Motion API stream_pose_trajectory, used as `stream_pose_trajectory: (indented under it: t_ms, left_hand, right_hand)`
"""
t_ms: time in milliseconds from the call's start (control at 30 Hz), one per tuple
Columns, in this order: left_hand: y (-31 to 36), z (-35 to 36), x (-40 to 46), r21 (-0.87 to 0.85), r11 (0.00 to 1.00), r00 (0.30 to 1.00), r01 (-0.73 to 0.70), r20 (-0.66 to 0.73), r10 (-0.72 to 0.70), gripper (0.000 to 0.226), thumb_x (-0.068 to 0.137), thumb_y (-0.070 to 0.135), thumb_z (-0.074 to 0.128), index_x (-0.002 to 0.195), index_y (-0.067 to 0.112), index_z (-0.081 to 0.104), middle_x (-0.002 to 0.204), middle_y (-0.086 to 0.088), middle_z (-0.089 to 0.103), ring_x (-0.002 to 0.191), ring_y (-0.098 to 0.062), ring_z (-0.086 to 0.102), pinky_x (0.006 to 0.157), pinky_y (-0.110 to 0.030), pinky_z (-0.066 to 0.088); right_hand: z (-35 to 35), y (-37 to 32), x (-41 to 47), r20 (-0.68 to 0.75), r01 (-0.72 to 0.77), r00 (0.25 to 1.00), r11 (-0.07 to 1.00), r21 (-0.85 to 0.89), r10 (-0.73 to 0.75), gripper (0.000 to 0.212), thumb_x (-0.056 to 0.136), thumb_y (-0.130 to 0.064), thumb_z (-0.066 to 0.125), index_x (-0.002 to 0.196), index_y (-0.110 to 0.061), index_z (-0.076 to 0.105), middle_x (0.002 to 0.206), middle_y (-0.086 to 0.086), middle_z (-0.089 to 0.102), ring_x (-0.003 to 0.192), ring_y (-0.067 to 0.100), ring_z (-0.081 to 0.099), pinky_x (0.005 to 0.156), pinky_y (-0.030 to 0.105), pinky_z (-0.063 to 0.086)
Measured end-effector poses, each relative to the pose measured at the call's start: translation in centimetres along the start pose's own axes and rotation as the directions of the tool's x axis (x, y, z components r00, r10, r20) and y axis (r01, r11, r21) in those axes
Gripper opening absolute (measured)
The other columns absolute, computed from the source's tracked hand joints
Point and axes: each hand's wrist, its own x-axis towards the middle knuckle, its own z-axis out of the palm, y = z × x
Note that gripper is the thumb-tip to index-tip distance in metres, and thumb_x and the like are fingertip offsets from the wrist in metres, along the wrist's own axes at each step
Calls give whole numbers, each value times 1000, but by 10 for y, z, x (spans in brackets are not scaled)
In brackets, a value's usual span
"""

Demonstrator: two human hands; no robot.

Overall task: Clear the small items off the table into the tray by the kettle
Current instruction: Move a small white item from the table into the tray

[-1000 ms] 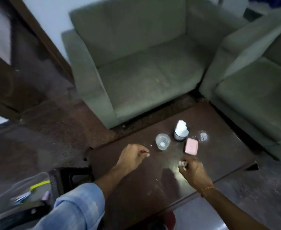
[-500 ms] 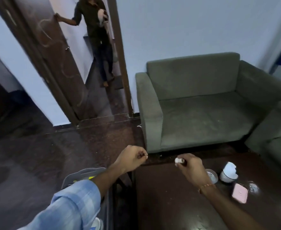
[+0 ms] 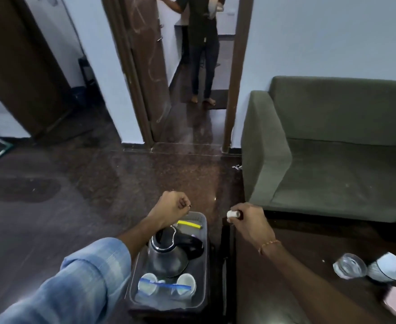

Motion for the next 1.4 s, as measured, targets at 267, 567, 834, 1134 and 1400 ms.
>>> stream_pose_trajectory:
  t_ms: [267,567,834,1134,1400]
  left_hand:
    - [-47,-5,-9,-41,984,983,174,-49,-176,4,79,12,72,80,16,74,71,8,69,64,0,62,59,-1,44]
    - [-107,7,22,-84,956,960,281,30,-279,6,82,17,74,76,19,73,71,7,70,63,2,61,65,-7,46]
    - [-181,44,67,-21,940,914,340,243,-325,11,80,10,67,75,18,72,76,1,73,71,-9,67,73,-20,53]
    - [-219,101,84,-19,932,838,361,446,-316,12,82,8,65,87,7,76,87,-8,76,81,-17,69,74,-24,53]
    - [-235,133,93,-37,925,827,379,462,-321,14,83,12,72,95,9,79,95,-9,77,90,-18,72,85,-26,55]
  right_hand:
    - [51,-19,41,160,106,981,994,1,-105,3,76,-17,69,79,-16,70,81,1,69,76,17,64,69,36,53]
    - [120,-26,80,304,29,953,995,-92,0,16,77,-9,61,83,-13,74,87,11,68,79,25,64,66,28,49]
    - [186,-18,123,393,-97,907,985,-146,148,18,76,-6,57,86,-9,71,90,13,67,84,29,64,72,35,53]
    - [252,11,143,479,-144,841,957,-251,252,15,73,-9,62,81,-9,75,86,11,73,87,25,66,79,34,50]
    - [288,39,141,461,-117,857,958,-261,230,15,81,-16,60,88,-7,69,96,17,69,92,33,64,73,32,48]
